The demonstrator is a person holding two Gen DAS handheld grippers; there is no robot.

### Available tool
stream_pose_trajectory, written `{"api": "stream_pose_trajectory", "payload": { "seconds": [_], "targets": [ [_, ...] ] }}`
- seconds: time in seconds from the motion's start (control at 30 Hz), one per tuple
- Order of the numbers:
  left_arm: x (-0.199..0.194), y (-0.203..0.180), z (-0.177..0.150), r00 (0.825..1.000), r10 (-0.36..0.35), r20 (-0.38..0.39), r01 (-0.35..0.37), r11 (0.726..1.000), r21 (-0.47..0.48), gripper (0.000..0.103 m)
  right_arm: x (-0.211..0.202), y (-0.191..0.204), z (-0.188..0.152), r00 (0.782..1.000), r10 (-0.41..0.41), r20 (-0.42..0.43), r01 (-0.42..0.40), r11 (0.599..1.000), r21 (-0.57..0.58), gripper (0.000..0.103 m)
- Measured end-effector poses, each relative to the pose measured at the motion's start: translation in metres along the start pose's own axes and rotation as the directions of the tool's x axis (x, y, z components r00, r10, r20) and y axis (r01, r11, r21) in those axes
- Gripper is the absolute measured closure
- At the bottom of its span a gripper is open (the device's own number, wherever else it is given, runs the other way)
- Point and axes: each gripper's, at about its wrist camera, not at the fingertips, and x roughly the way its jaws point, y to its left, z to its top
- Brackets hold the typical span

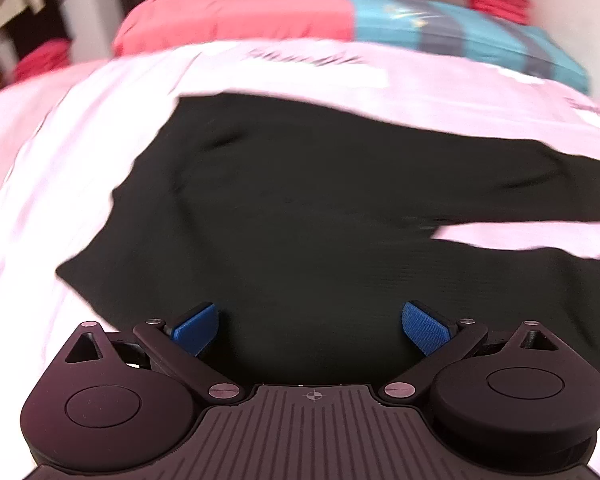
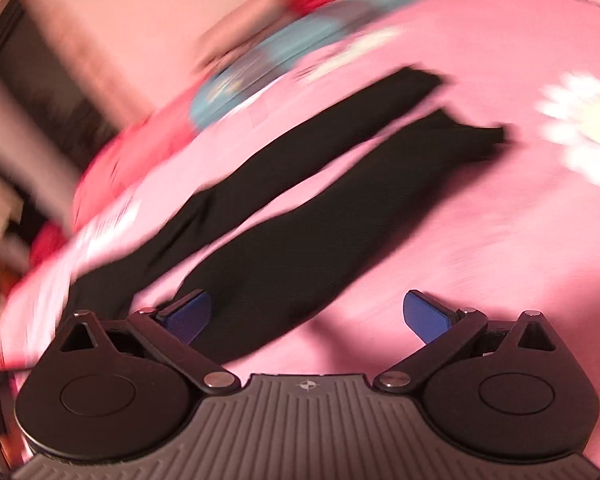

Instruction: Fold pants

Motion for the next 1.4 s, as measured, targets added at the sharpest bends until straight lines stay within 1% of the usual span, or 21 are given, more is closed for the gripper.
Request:
{"api": "stream_pose_trajectory", "payload": {
  "seconds": [0.07, 0.13, 0.2, 0.3, 0.37, 0.4, 0.43, 0.5, 0.57, 0.67, 0.83, 0.9, 0.97, 1.03, 1.1, 1.13, 1.2, 1.23, 1.3, 1.37, 1.4],
  "targets": [
    [0.016, 0.010, -0.003, 0.999, 0.004, -0.041, -0.006, 0.999, -0.038, 0.000, 0.008, -0.022, 0.012, 0.998, 0.047, 0.033, -0.051, 0.993, 0.105, 0.012],
    [0.019, 0.010, -0.008, 1.000, 0.000, -0.008, -0.001, 1.000, -0.026, 0.000, 0.019, -0.032, 0.024, 0.994, 0.070, 0.082, -0.084, 0.981, 0.176, 0.015],
    [0.019, 0.006, -0.009, 1.000, 0.018, -0.002, -0.018, 1.000, -0.016, 0.000, 0.033, -0.032, 0.034, 0.989, 0.065, 0.134, -0.089, 0.981, 0.175, 0.016],
    [0.021, 0.002, -0.007, 0.999, 0.034, -0.005, -0.034, 0.999, -0.011, 0.000, 0.054, -0.033, 0.046, 0.983, 0.029, 0.179, -0.058, 0.985, 0.160, 0.029],
    [0.023, 0.003, -0.006, 0.999, 0.036, -0.010, -0.036, 0.999, -0.011, 0.000, 0.059, -0.027, 0.048, 0.984, -0.042, 0.172, 0.018, 0.990, 0.137, 0.068],
    [0.023, 0.003, -0.008, 0.999, 0.035, -0.010, -0.036, 0.999, -0.011, 0.000, 0.058, -0.025, 0.048, 0.986, -0.060, 0.153, 0.043, 0.993, 0.110, 0.095],
    [0.023, 0.004, -0.009, 0.999, 0.034, -0.010, -0.034, 0.999, -0.011, 0.000, 0.049, -0.029, 0.049, 0.985, -0.040, 0.165, 0.023, 0.994, 0.106, 0.095],
    [0.022, 0.003, -0.011, 0.999, 0.031, -0.006, -0.031, 0.999, -0.008, 0.000, 0.016, -0.038, 0.046, 0.959, -0.052, 0.280, 0.026, 0.995, 0.093, 0.096],
    [0.023, -0.001, -0.012, 1.000, 0.006, -0.002, -0.006, 1.000, 0.006, 0.000, -0.008, -0.056, 0.042, 0.921, -0.147, 0.361, 0.114, 0.987, 0.112, 0.096],
    [0.025, -0.009, -0.015, 1.000, 0.028, 0.011, -0.028, 0.999, 0.041, 0.000, -0.004, -0.093, 0.036, 0.944, -0.197, 0.264, 0.147, 0.969, 0.199, 0.095],
    [0.025, -0.006, -0.015, 1.000, 0.003, 0.012, -0.004, 0.999, 0.043, 0.000, -0.011, -0.106, 0.034, 0.929, -0.192, 0.316, 0.102, 0.955, 0.280, 0.093],
    [0.025, -0.002, -0.015, 1.000, -0.015, 0.016, 0.014, 0.999, 0.044, 0.000, -0.022, -0.117, 0.042, 0.919, -0.219, 0.326, 0.100, 0.933, 0.345, 0.082],
    [0.025, -0.001, -0.016, 1.000, -0.019, 0.023, 0.018, 0.999, 0.049, 0.000, -0.036, -0.124, 0.042, 0.884, -0.294, 0.364, 0.139, 0.908, 0.396, 0.064],
    [0.024, -0.002, -0.016, 0.999, -0.020, 0.027, 0.019, 0.998, 0.057, 0.000, -0.053, -0.118, 0.038, 0.821, -0.398, 0.408, 0.245, 0.893, 0.378, 0.032],
    [0.024, -0.002, -0.016, 0.999, -0.023, 0.024, 0.022, 0.998, 0.062, 0.000, -0.068, -0.104, 0.030, 0.760, -0.458, 0.460, 0.327, 0.882, 0.339, 0.029],
    [0.024, -0.002, -0.016, 0.999, -0.027, 0.022, 0.025, 0.998, 0.063, 0.000, -0.073, -0.093, 0.028, 0.745, -0.460, 0.483, 0.359, 0.887, 0.290, 0.029],
    [0.023, 0.000, -0.013, 0.999, -0.037, 0.014, 0.037, 0.998, 0.053, 0.000, -0.069, -0.063, 0.023, 0.764, -0.406, 0.501, 0.387, 0.910, 0.148, 0.026],
    [0.021, 0.001, -0.012, 0.999, -0.042, 0.010, 0.041, 0.998, 0.045, 0.000, -0.062, -0.044, 0.020, 0.791, -0.364, 0.491, 0.389, 0.919, 0.055, 0.023],
    [0.017, 0.006, -0.010, 0.998, -0.060, 0.013, 0.060, 0.998, 0.022, 0.000, -0.043, 0.000, 0.005, 0.872, -0.253, 0.418, 0.361, 0.910, -0.202, 0.023],
    [0.011, 0.011, -0.008, 0.996, -0.080, 0.024, 0.080, 0.997, -0.004, 0.000, -0.020, 0.046, -0.022, 0.943, -0.139, 0.302, 0.271, 0.847, -0.456, 0.023],
    [0.009, 0.014, -0.007, 0.996, -0.082, 0.033, 0.083, 0.996, -0.014, 0.000, -0.009, 0.071, -0.040, 0.965, -0.084, 0.247, 0.216, 0.787, -0.578, 0.023]
  ]
}}
